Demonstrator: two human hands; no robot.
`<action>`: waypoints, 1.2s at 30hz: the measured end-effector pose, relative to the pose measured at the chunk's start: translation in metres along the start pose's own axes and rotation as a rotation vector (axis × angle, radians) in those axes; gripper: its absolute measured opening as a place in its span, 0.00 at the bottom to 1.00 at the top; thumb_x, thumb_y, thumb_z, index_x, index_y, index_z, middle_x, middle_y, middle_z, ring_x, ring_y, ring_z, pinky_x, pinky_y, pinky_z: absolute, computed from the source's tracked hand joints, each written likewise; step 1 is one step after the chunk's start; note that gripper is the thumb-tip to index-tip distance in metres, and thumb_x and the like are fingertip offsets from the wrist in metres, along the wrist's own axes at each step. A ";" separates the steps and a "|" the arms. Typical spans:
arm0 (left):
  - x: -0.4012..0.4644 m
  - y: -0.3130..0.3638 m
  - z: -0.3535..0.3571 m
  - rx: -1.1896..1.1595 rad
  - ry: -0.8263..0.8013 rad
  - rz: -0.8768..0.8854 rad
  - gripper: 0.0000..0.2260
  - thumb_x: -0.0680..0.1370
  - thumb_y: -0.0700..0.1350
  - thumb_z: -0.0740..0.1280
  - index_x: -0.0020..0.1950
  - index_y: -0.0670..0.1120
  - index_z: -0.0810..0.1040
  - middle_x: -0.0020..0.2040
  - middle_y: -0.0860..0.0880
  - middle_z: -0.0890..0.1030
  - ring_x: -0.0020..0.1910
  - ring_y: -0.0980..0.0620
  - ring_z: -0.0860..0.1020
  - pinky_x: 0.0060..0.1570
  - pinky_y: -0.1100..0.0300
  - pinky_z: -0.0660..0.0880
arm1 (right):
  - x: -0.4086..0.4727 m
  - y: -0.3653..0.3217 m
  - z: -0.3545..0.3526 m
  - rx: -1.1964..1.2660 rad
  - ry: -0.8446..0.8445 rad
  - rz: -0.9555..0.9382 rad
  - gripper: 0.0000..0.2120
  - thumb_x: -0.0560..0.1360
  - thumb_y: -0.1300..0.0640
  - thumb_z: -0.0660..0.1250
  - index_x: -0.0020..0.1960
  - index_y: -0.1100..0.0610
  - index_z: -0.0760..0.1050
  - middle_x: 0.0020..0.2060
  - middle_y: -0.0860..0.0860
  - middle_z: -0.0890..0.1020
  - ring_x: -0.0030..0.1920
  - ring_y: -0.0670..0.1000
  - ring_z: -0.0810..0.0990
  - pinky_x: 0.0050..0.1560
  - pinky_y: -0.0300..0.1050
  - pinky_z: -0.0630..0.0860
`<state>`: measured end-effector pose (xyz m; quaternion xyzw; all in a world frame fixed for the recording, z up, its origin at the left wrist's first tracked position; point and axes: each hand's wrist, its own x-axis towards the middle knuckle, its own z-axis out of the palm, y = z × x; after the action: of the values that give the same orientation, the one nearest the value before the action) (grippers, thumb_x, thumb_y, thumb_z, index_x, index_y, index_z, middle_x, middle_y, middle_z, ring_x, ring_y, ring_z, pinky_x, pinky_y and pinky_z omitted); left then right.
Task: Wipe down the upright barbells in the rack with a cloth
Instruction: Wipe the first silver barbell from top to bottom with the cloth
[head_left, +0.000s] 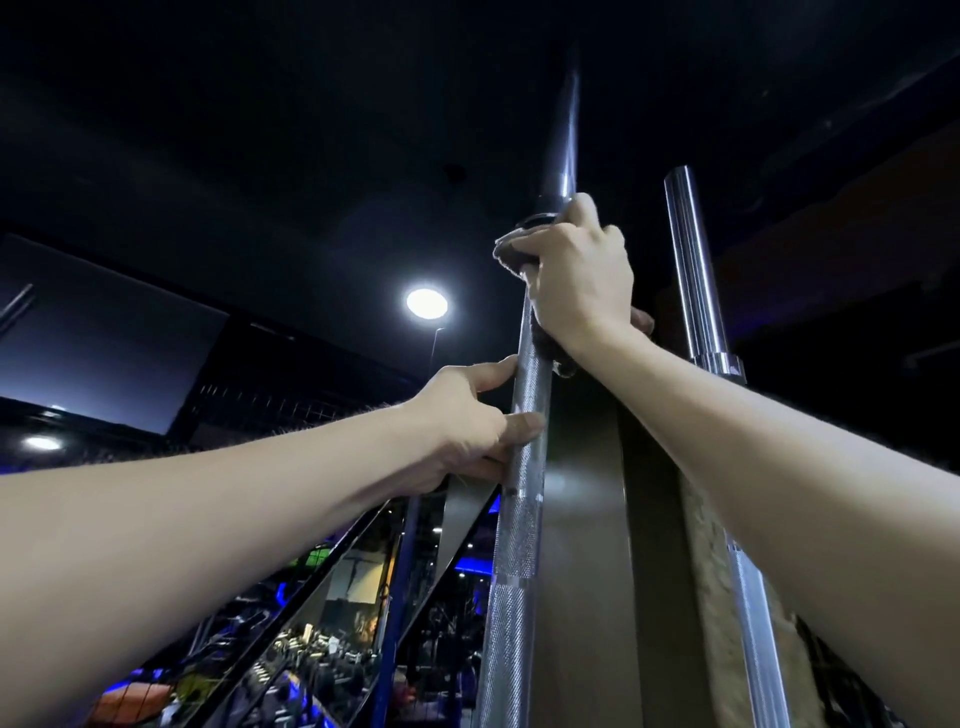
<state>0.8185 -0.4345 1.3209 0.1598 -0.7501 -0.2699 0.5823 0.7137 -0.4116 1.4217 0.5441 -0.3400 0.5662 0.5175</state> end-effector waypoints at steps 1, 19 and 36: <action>0.000 0.000 0.000 -0.002 -0.001 0.001 0.31 0.75 0.35 0.69 0.75 0.51 0.63 0.38 0.42 0.82 0.29 0.50 0.80 0.36 0.52 0.82 | 0.001 0.003 0.001 0.115 0.029 0.073 0.13 0.77 0.59 0.65 0.55 0.44 0.81 0.56 0.52 0.70 0.49 0.55 0.69 0.44 0.44 0.65; 0.001 -0.004 -0.001 -0.003 -0.040 0.012 0.30 0.76 0.35 0.67 0.75 0.52 0.62 0.39 0.43 0.81 0.33 0.49 0.80 0.41 0.51 0.82 | -0.026 0.011 -0.017 0.290 -0.041 -0.022 0.12 0.76 0.54 0.68 0.59 0.46 0.80 0.52 0.48 0.69 0.53 0.49 0.74 0.55 0.38 0.67; -0.001 -0.003 0.005 0.002 0.000 -0.003 0.30 0.76 0.36 0.68 0.75 0.53 0.62 0.35 0.46 0.80 0.28 0.52 0.78 0.38 0.52 0.82 | 0.014 0.014 -0.007 0.031 -0.083 -0.023 0.12 0.77 0.58 0.64 0.57 0.48 0.81 0.55 0.55 0.69 0.49 0.65 0.75 0.54 0.54 0.73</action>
<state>0.8134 -0.4357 1.3175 0.1616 -0.7499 -0.2701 0.5818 0.6999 -0.4049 1.4370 0.5789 -0.3461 0.5423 0.5010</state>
